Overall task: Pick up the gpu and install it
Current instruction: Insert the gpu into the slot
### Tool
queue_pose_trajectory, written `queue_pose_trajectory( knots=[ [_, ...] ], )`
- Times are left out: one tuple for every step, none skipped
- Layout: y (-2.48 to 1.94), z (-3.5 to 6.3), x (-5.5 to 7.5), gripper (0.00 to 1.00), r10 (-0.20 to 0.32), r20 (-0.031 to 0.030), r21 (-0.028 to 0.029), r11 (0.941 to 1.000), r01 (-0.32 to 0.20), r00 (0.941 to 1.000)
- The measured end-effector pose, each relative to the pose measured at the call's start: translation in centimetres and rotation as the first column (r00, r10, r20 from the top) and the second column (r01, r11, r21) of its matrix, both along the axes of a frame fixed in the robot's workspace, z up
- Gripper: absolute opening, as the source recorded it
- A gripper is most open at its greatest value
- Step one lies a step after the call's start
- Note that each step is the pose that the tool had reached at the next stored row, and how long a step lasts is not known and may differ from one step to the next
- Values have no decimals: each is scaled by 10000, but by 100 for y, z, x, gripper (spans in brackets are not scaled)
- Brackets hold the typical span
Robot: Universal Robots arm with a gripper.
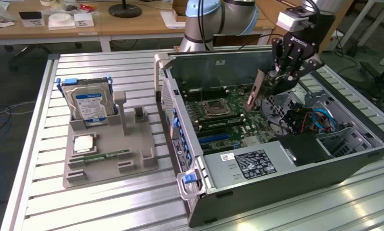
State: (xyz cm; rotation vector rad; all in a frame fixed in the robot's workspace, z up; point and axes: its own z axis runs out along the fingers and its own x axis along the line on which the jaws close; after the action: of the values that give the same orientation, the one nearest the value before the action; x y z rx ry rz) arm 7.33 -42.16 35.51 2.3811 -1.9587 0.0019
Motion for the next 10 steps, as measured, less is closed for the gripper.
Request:
queue_pose_trajectory(
  knots=[
    [0, -1, 0, 27, -152, 0, 1, 9999, 152, 9999],
    [0, -2, 0, 27, -274, 0, 1, 9996, 274, 9996],
    [1, -2, -2, 27, -348, 1, 1, 9994, 348, 9994],
    [1, -2, -2, 27, -367, 1, 1, 9993, 367, 9993],
    [1, -2, -3, 27, -370, 0, 2, 9993, 370, 9993],
    [1, -2, -4, 27, -374, 0, 1, 9993, 374, 9993],
    [1, -2, -7, 27, -381, 0, 0, 9993, 381, 9993],
    [1, -2, -11, 27, -388, 0, 1, 9992, 388, 9992],
    [1, -2, -18, 27, -397, 1, 4, 9992, 397, 9992],
    [2, -2, -26, 27, -410, 3, 5, 9992, 410, 9992]
  ],
)
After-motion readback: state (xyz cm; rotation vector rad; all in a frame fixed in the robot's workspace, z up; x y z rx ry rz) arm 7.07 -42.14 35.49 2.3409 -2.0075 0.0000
